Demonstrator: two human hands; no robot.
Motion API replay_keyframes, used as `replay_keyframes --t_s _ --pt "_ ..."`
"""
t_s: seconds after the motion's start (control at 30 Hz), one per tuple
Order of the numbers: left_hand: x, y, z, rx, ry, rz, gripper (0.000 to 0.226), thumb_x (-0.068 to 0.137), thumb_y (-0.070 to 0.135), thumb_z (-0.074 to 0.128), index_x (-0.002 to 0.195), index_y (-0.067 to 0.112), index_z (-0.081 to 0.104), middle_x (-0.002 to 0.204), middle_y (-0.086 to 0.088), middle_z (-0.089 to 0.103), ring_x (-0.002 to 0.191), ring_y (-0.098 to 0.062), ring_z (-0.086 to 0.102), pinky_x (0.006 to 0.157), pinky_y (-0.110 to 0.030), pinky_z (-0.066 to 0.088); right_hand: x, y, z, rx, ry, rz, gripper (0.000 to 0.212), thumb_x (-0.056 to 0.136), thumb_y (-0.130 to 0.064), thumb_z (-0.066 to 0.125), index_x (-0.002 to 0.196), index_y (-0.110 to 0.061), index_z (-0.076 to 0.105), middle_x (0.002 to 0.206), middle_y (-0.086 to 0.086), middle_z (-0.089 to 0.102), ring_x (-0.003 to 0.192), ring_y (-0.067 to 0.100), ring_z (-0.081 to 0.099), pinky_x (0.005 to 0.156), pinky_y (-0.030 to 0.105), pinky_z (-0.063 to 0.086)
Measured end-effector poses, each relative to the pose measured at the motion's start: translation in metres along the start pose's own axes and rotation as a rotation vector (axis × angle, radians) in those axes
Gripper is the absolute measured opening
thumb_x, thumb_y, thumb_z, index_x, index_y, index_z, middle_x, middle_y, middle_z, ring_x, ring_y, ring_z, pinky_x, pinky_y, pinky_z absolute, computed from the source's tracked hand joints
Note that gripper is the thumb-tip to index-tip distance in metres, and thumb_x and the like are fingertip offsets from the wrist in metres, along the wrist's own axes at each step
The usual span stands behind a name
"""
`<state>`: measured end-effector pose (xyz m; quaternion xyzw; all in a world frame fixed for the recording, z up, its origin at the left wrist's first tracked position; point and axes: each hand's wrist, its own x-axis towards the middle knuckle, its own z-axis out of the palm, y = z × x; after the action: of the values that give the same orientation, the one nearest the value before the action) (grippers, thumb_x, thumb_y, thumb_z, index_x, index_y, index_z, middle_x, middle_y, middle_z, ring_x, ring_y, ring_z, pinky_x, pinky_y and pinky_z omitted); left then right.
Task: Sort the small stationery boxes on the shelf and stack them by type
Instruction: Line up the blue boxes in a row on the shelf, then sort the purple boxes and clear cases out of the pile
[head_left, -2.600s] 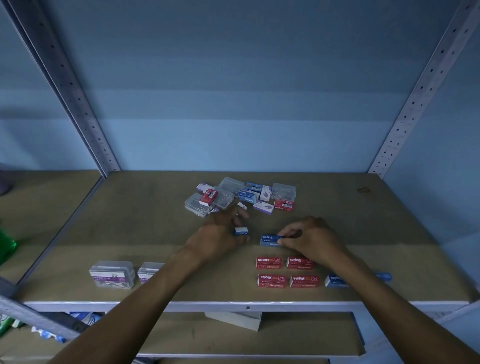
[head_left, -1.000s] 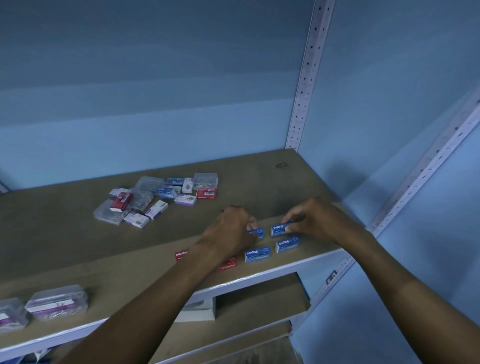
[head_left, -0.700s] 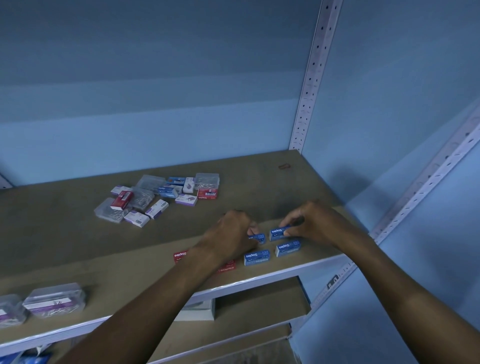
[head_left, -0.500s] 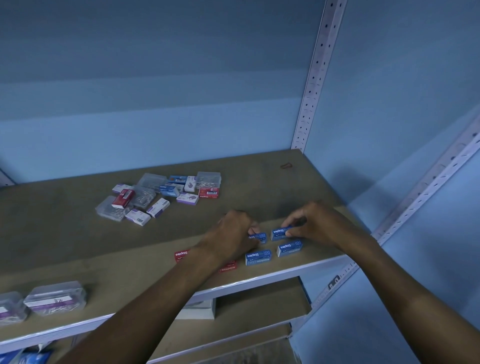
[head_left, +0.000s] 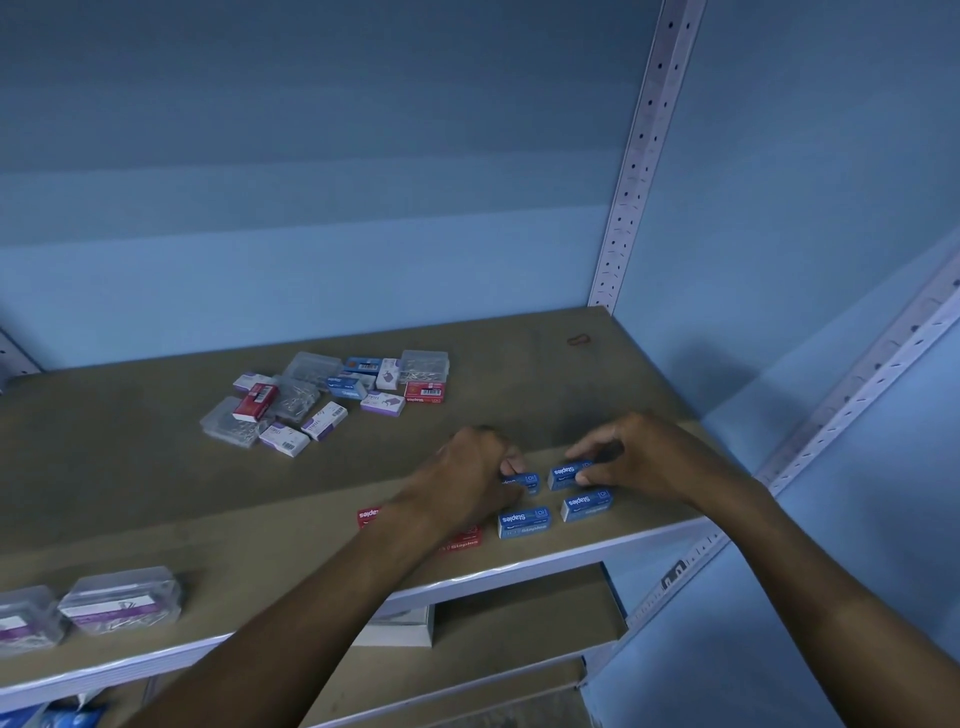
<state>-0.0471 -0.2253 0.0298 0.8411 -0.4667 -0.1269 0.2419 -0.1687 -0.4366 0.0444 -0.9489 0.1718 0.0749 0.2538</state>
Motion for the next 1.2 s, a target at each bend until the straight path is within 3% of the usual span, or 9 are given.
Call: replay_keyframes --t_s 0.13,0.27,0.43,0.53,0.6,0.7,0.93,1.03,1.2 --pt "-0.008 -0.008 -0.017 -0.042 0.062 -0.075 0.018 0.079 0.035 0.076 0.095 0.027 0.072 0.089 0.013 0.069 0.078 0.001 0.062 0.07 -0.012 0.046 0.003 -0.011 -0.001 0.036 0.031 -0.035 0.027 0.083 -0.043 0.08 0.109 -0.043 0.076 0.105 -0.022 0.074 0.09 -0.004 0.065 0.081 0.025 0.057" --pt "-0.022 -0.024 -0.04 -0.035 0.131 -0.13 0.017 0.081 0.034 0.075 0.096 0.026 0.071 0.094 0.011 0.071 0.081 -0.001 0.062 0.078 -0.016 0.048 0.013 -0.032 0.006 0.042 0.057 -0.094 0.024 0.083 -0.044 0.078 0.107 -0.044 0.075 0.099 -0.022 0.073 0.084 -0.005 0.063 0.071 0.017 0.047" --pt "-0.045 -0.049 -0.054 0.042 0.235 -0.226 0.019 0.08 0.038 0.074 0.095 0.028 0.071 0.094 0.012 0.069 0.084 -0.003 0.06 0.071 -0.009 0.04 0.026 -0.069 0.017 0.042 0.024 -0.171 0.022 0.085 -0.045 0.076 0.107 -0.044 0.073 0.099 -0.025 0.07 0.082 -0.008 0.06 0.067 0.01 0.04" --pt "-0.058 -0.064 -0.062 0.071 0.242 -0.264 0.019 0.078 0.039 0.076 0.093 0.028 0.072 0.096 0.008 0.071 0.085 -0.007 0.064 0.081 -0.021 0.052 0.038 -0.093 0.025 0.011 -0.018 -0.204 0.022 0.084 -0.047 0.076 0.106 -0.046 0.072 0.098 -0.027 0.069 0.08 -0.01 0.059 0.067 0.01 0.04" --pt "-0.069 -0.071 -0.071 0.048 0.243 -0.287 0.02 0.078 0.034 0.077 0.095 0.025 0.073 0.098 0.004 0.072 0.085 -0.011 0.065 0.083 -0.026 0.053 0.048 -0.107 0.031 -0.002 -0.04 -0.217 0.023 0.082 -0.048 0.078 0.104 -0.047 0.072 0.097 -0.027 0.069 0.08 -0.011 0.06 0.07 0.012 0.044" --pt "-0.09 -0.086 -0.084 0.095 0.251 -0.343 0.024 0.079 0.03 0.076 0.101 0.022 0.073 0.103 0.001 0.071 0.093 -0.015 0.065 0.084 -0.02 0.046 0.063 -0.134 0.039 -0.012 -0.081 -0.25 0.026 0.08 -0.046 0.08 0.106 -0.045 0.073 0.098 -0.025 0.07 0.087 -0.009 0.063 0.083 0.021 0.053" --pt "-0.125 -0.117 -0.104 0.191 0.245 -0.42 0.047 0.081 0.032 0.07 0.127 0.024 0.061 0.133 -0.005 0.06 0.121 -0.024 0.056 0.102 -0.031 0.045 0.087 -0.19 0.067 -0.065 -0.127 -0.31 0.021 0.085 -0.039 0.076 0.106 -0.044 0.073 0.105 -0.023 0.071 0.095 -0.002 0.065 0.091 0.031 0.056" --pt "-0.127 -0.133 -0.103 0.252 0.208 -0.442 0.057 0.079 0.042 0.068 0.132 0.026 0.054 0.135 -0.004 0.058 0.122 -0.025 0.054 0.103 -0.033 0.044 0.096 -0.212 0.075 -0.142 -0.09 -0.367 0.038 0.086 -0.033 0.076 0.122 -0.041 0.068 0.127 -0.012 0.066 0.114 0.012 0.063 0.097 0.032 0.052" --pt "-0.123 -0.155 -0.095 0.384 0.129 -0.414 0.074 0.081 0.057 0.06 0.145 0.029 0.035 0.151 -0.002 0.038 0.138 -0.027 0.032 0.113 -0.04 0.034 0.108 -0.233 0.089 -0.307 -0.041 -0.443 0.08 0.077 -0.017 0.084 0.145 -0.037 0.046 0.151 -0.007 0.041 0.136 0.026 0.039 0.102 0.038 0.042"
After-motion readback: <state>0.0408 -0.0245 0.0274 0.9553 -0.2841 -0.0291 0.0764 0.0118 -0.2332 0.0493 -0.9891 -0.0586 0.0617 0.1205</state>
